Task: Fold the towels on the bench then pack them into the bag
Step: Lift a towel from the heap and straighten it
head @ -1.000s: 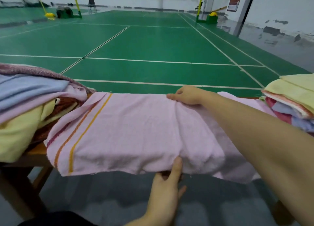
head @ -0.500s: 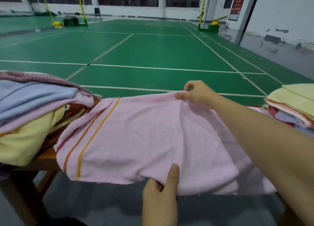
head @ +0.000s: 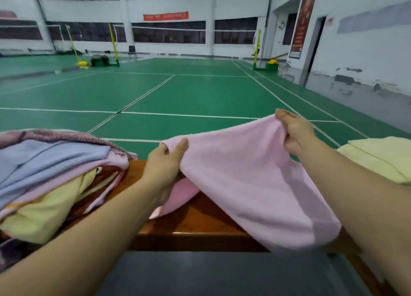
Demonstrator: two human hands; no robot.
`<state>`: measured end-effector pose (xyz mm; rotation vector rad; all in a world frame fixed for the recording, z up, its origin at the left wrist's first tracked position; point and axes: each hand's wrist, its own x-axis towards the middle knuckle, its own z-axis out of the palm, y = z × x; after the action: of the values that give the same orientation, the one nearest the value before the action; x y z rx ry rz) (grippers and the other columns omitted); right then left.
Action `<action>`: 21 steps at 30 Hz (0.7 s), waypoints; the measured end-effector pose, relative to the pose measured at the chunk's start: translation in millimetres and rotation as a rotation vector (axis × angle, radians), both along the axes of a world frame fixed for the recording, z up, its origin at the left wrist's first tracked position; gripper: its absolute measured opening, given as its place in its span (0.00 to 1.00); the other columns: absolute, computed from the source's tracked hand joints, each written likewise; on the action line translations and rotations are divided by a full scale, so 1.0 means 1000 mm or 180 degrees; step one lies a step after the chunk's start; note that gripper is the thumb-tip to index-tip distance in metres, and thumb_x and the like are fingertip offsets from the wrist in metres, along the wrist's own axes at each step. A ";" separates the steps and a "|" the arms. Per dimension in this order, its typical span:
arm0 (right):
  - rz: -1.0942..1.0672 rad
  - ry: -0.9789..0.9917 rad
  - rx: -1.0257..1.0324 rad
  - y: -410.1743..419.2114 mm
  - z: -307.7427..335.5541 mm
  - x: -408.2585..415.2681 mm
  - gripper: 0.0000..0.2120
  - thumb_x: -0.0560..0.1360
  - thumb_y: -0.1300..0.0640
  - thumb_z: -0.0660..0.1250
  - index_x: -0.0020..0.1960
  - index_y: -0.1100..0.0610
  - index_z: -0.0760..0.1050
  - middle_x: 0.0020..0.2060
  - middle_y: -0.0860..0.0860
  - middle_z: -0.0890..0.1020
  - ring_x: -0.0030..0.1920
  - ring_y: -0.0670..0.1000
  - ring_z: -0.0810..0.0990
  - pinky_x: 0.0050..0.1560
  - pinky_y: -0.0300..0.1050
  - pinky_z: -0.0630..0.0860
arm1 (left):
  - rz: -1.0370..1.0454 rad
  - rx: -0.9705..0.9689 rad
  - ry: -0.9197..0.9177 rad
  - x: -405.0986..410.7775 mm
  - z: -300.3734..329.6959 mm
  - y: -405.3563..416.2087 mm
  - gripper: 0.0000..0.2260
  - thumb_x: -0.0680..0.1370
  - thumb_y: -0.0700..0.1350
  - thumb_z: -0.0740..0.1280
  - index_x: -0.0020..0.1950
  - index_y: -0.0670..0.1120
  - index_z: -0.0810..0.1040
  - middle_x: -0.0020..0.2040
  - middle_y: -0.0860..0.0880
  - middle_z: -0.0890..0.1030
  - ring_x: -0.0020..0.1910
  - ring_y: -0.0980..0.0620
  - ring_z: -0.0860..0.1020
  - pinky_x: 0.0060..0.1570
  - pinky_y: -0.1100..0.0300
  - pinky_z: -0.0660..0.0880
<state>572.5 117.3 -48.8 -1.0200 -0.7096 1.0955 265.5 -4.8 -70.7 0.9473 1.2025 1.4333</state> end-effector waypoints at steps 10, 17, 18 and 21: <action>-0.0471 -0.0537 0.0586 -0.024 0.046 0.017 0.10 0.72 0.65 0.77 0.52 0.56 0.84 0.50 0.55 0.86 0.48 0.52 0.85 0.49 0.42 0.82 | 0.0168 0.0457 -0.0136 -0.032 0.098 0.075 0.12 0.81 0.43 0.69 0.63 0.44 0.72 0.53 0.44 0.79 0.47 0.48 0.78 0.48 0.54 0.79; -0.0780 -0.0981 0.0663 -0.027 0.075 0.011 0.06 0.70 0.55 0.80 0.45 0.51 0.85 0.46 0.50 0.87 0.52 0.54 0.85 0.53 0.49 0.83 | 0.0231 0.1159 0.0500 -0.047 0.133 0.088 0.06 0.81 0.38 0.69 0.53 0.49 0.83 0.56 0.45 0.81 0.52 0.48 0.80 0.60 0.52 0.80; -0.0836 -0.1013 0.0677 -0.027 0.081 0.011 0.05 0.70 0.54 0.80 0.43 0.50 0.85 0.46 0.48 0.87 0.53 0.53 0.84 0.58 0.51 0.82 | 0.0267 0.1200 0.0594 -0.050 0.137 0.092 0.07 0.80 0.38 0.69 0.52 0.49 0.83 0.55 0.45 0.81 0.52 0.48 0.80 0.61 0.50 0.79; -0.0891 -0.1086 0.0807 -0.028 0.097 0.009 0.05 0.70 0.53 0.80 0.42 0.47 0.84 0.46 0.45 0.87 0.55 0.49 0.83 0.65 0.50 0.78 | 0.0362 0.1299 0.0797 -0.058 0.149 0.102 0.08 0.80 0.37 0.69 0.56 0.48 0.82 0.54 0.47 0.82 0.52 0.49 0.81 0.58 0.55 0.80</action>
<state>581.3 89.6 47.7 -1.0592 -0.9218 0.5776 207.7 96.9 78.5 1.3893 1.1787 1.7287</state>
